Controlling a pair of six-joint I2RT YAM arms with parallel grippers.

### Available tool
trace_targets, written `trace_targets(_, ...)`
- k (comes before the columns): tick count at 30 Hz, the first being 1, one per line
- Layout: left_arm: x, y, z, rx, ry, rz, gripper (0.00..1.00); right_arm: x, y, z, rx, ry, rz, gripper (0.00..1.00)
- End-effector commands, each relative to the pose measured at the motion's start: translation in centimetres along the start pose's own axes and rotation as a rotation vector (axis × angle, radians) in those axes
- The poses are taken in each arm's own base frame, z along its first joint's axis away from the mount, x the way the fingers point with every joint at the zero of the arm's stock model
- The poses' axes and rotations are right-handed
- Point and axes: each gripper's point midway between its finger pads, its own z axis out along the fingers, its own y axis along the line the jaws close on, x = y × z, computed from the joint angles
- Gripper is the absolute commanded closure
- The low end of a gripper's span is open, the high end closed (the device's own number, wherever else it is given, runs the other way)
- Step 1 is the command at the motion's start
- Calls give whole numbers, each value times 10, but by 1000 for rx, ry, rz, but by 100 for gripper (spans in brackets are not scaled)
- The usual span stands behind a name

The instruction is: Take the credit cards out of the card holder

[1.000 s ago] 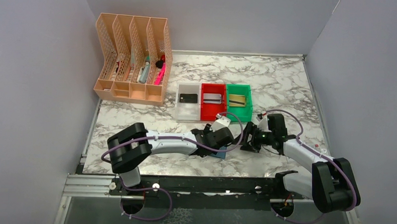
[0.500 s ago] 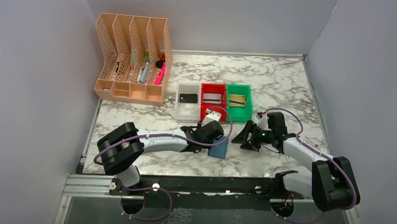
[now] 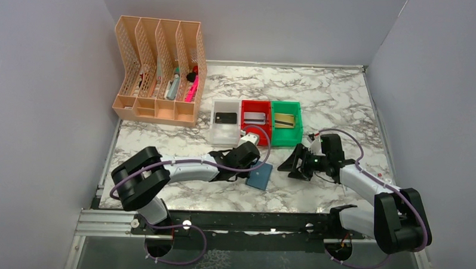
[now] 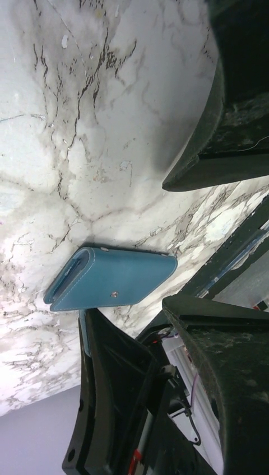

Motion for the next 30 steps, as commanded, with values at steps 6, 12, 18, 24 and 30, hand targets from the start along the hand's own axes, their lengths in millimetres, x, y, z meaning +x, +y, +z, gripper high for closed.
trace_targets(6,-42,-14,-50,154,-198,-15,100,-7,9,-2,-16,-5,-23,27)
trace_targets(12,-49,-46,-80,343,-238,74,100,-11,11,-5,-6,-25,-27,27)
trace_targets(18,-43,-79,-90,445,-220,126,100,-15,14,-6,-9,-38,-30,27)
trace_targets(24,-41,-61,-75,321,-220,85,100,-15,16,-9,-6,-45,-39,26)
trace_targets(30,-42,-40,-74,228,-249,35,100,-17,26,-13,-42,-55,-64,28)
